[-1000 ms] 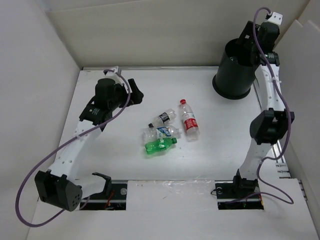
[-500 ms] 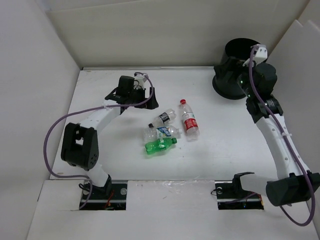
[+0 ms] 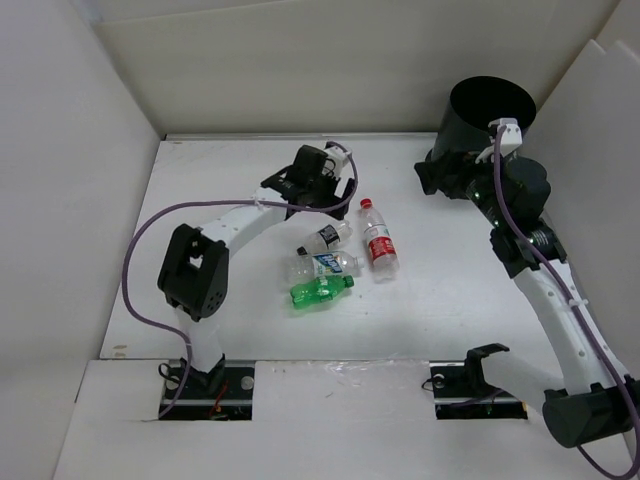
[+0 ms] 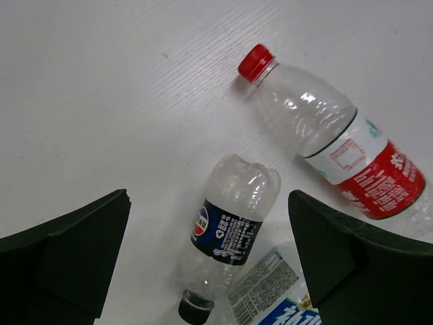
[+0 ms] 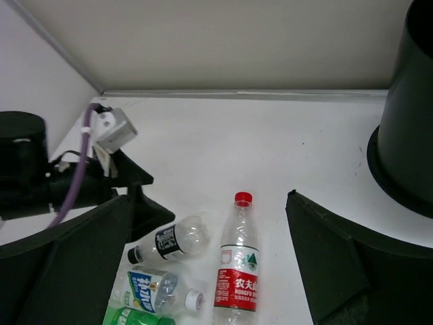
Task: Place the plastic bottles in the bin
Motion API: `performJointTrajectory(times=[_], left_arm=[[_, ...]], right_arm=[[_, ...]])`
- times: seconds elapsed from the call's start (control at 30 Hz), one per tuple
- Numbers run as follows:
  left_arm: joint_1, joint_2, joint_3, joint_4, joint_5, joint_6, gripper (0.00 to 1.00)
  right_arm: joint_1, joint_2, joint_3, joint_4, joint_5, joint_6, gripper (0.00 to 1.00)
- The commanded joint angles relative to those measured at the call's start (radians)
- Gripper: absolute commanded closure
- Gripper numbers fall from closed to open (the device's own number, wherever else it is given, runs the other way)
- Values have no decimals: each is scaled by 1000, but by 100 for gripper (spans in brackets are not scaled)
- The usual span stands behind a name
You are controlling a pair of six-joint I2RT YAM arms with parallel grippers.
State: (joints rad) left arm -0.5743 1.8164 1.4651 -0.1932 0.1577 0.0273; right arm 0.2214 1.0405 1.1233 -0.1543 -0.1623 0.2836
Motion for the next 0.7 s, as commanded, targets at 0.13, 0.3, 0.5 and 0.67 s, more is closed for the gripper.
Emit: performJointTrajectory(times=[0.13, 0.3, 0.5, 0.67], left_arm=[[-58, 130, 106, -150, -138, 49, 1], [-58, 176, 138, -175, -138, 14, 1], [-58, 230, 95, -163, -178, -6, 1], [-58, 297, 70, -130, -277, -67, 5]], right_arm=[[13, -66, -13, 7, -2, -29, 0], [22, -76, -13, -2, -2, -38, 0], [32, -76, -22, -2, -2, -38, 0], [51, -76, -22, -2, -2, -38, 0]])
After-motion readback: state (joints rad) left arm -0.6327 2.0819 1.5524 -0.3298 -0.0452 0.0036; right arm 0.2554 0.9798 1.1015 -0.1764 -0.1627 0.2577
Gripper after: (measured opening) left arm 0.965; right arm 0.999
